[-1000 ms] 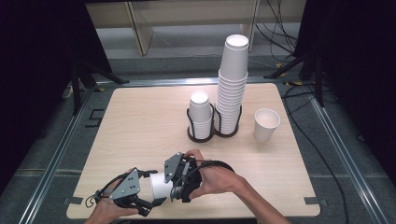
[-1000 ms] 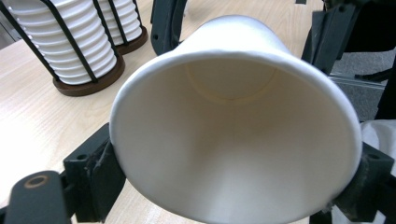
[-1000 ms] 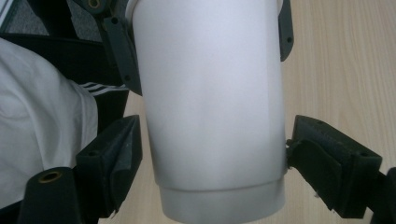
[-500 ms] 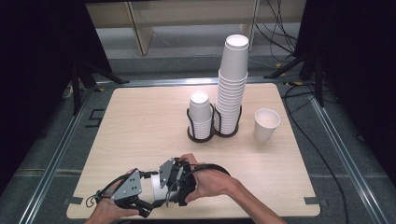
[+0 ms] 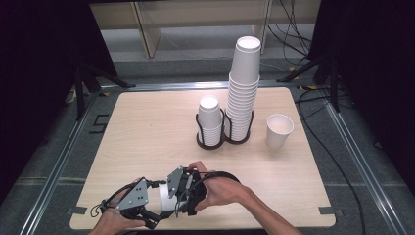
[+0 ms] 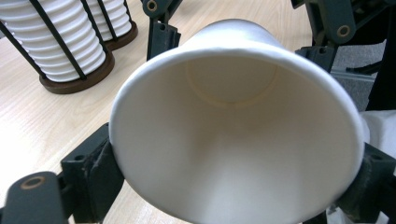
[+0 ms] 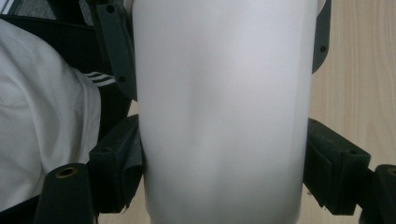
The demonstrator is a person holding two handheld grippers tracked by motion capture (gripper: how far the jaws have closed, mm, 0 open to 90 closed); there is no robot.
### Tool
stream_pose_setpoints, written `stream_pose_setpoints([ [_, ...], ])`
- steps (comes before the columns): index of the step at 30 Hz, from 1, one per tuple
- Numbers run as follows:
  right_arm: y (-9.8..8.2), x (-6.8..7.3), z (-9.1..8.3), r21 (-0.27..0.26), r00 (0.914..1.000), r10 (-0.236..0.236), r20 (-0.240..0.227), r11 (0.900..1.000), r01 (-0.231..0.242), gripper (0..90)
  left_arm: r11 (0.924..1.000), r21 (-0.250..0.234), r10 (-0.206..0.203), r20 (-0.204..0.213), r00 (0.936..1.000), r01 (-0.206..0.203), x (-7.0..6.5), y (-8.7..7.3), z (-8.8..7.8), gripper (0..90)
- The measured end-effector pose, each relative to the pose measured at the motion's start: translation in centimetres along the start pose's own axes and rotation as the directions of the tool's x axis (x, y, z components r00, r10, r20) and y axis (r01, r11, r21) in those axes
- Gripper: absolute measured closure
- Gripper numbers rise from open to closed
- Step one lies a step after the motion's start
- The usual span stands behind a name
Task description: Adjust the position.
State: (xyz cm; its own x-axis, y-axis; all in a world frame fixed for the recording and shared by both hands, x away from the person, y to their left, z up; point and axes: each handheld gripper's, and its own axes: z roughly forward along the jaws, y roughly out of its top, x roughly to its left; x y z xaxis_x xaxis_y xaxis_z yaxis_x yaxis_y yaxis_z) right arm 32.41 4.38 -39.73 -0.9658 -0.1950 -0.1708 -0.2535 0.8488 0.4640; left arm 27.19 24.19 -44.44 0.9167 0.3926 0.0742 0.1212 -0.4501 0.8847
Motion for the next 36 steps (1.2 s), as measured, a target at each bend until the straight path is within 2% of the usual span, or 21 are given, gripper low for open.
stream_pose_setpoints([
  [1, 0.0, -0.3, 0.0, -0.021, 0.9985, -0.053, 0.01, 0.998, 0.054, 23.4, 1.0, -0.007, -0.004, -0.002, 1.0, 0.004, 0.0, 0.0, 0.0, 11.2],
  [6, -0.4, -0.2, -0.4, -0.058, 1.0, 0.002, -0.007, 0.998, -0.002, 23.3, 0.996, -0.076, -0.047, 0.02, 0.9987, 0.048, 0.4, -0.2, -0.4, 9.4],
  [8, -0.6, -0.4, -0.6, -0.081, 0.9999, -0.011, -0.009, 0.997, 0.011, 23.3, 0.9937, -0.1, -0.048, 0.024, 0.9986, 0.05, 0.6, -0.4, -0.4, 9.5],
  [10, -0.9, -0.6, -0.6, -0.105, 0.9998, 0.014, -0.018, 0.994, -0.015, 23.4, 0.9898, -0.125, -0.066, 0.026, 0.9975, 0.069, 0.7, -0.3, -0.5, 9.4],
  [11, -1.0, -0.7, -0.7, -0.123, 0.9996, 0.017, -0.024, 0.992, -0.02, 23.4, 0.9843, -0.153, -0.083, 0.038, 0.9958, 0.088, 0.7, -0.3, -0.5, 9.3],
  [13, -1.2, -0.6, -0.9, -0.151, 0.9967, 0.061, -0.053, 0.986, -0.069, 23.4, 0.9825, -0.16, -0.09, 0.039, 0.9951, 0.095, 0.9, -0.3, -0.8, 9.5],
  [14, -1.4, -0.8, -0.9, -0.164, 0.9971, 0.057, -0.051, 0.984, -0.065, 23.4, 0.9759, -0.183, -0.111, 0.049, 0.9925, 0.119, 0.8, -0.3, -0.7, 9.5],
  [15, -1.6, -0.8, -1.0, -0.178, 0.9955, 0.07, -0.063, 0.981, -0.081, 23.4, 0.9773, -0.178, -0.107, 0.049, 0.993, 0.114, 1.0, -0.2, -0.9, 9.6],
  [17, -1.9, -0.9, -1.3, -0.202, 0.9955, 0.072, -0.062, 0.976, -0.083, 23.4, 0.9683, -0.208, -0.13, 0.054, 0.99, 0.139, 1.0, -0.2, -1.0, 9.7],
  [18, -2.0, -1.0, -1.4, -0.213, 0.9958, 0.07, -0.058, 0.974, -0.081, 23.4, 0.9597, -0.238, -0.138, 0.067, 0.9882, 0.15, 1.0, -0.2, -0.9, 9.8],
  [19, -2.2, -1.0, -1.5, -0.224, 0.996, 0.071, -0.055, 0.971, -0.081, 23.4, 0.9632, -0.226, -0.136, 0.059, 0.9889, 0.146, 1.1, -0.2, -1.2, 9.8],
  [20, -2.3, -1.1, -1.7, -0.237, 0.9954, 0.075, -0.059, 0.968, -0.087, 23.4, 0.9583, -0.237, -0.149, 0.061, 0.987, 0.159, 1.1, -0.1, -1.2, 9.9],
  [24, -2.8, -1.2, -2.1, -0.282, 0.99, 0.118, -0.077, 0.95, -0.135, 23.3, 0.9392, -0.287, -0.175, 0.071, 0.982, 0.188, 1.2, -0.1, -1.3, 9.9],
  [25, -3.0, -1.2, -2.1, -0.291, 0.9885, 0.128, -0.081, 0.946, -0.146, 23.3, 0.9434, -0.276, -0.173, 0.065, 0.9828, 0.184, 1.3, -0.1, -1.4, 10.0],
  [28, -3.3, -1.4, -2.2, -0.303, 0.9863, 0.145, -0.079, 0.939, -0.162, 23.2, 0.9303, -0.3, -0.2, 0.066, 0.9775, 0.211, 1.4, -0.2, -1.3, 10.1],
  [29, -3.5, -1.5, -2.3, -0.311, 0.9843, 0.157, -0.081, 0.934, -0.174, 23.2, 0.9337, -0.29, -0.202, 0.057, 0.9778, 0.21, 1.4, -0.3, -1.5, 12.0],
  [30, -3.7, -1.5, -2.6, -0.326, 0.98, 0.176, -0.093, 0.925, -0.197, 23.1, 0.9378, -0.278, -0.203, 0.045, 0.9781, 0.208, 1.5, -0.3, -1.7, 14.5],
  [31, -4.0, -1.7, -2.9, -0.34, 0.9789, 0.182, -0.092, 0.918, -0.203, 23.1, 0.9341, -0.285, -0.212, 0.04, 0.9765, 0.214, 1.5, -0.3, -1.7, 14.5],
  [33, -4.6, -1.9, -3.4, -0.383, 0.9743, 0.203, -0.098, 0.896, -0.225, 22.9, 0.9219, -0.304, -0.238, 0.043, 0.9703, 0.24, 1.6, -0.3, -1.8, 14.4],
  [35, -5.0, -2.0, -3.8, -0.421, 0.9697, 0.221, -0.103, 0.873, -0.244, 22.9, 0.918, -0.316, -0.241, 0.034, 0.97, 0.239, 1.7, -0.3, -1.8, 14.4],
  [36, -5.1, -2.1, -3.9, -0.428, 0.9725, 0.217, -0.085, 0.873, -0.232, 22.7, 0.9056, -0.344, -0.247, 0.048, 0.9679, 0.248, 1.8, -0.3, -1.6, 14.4],
])
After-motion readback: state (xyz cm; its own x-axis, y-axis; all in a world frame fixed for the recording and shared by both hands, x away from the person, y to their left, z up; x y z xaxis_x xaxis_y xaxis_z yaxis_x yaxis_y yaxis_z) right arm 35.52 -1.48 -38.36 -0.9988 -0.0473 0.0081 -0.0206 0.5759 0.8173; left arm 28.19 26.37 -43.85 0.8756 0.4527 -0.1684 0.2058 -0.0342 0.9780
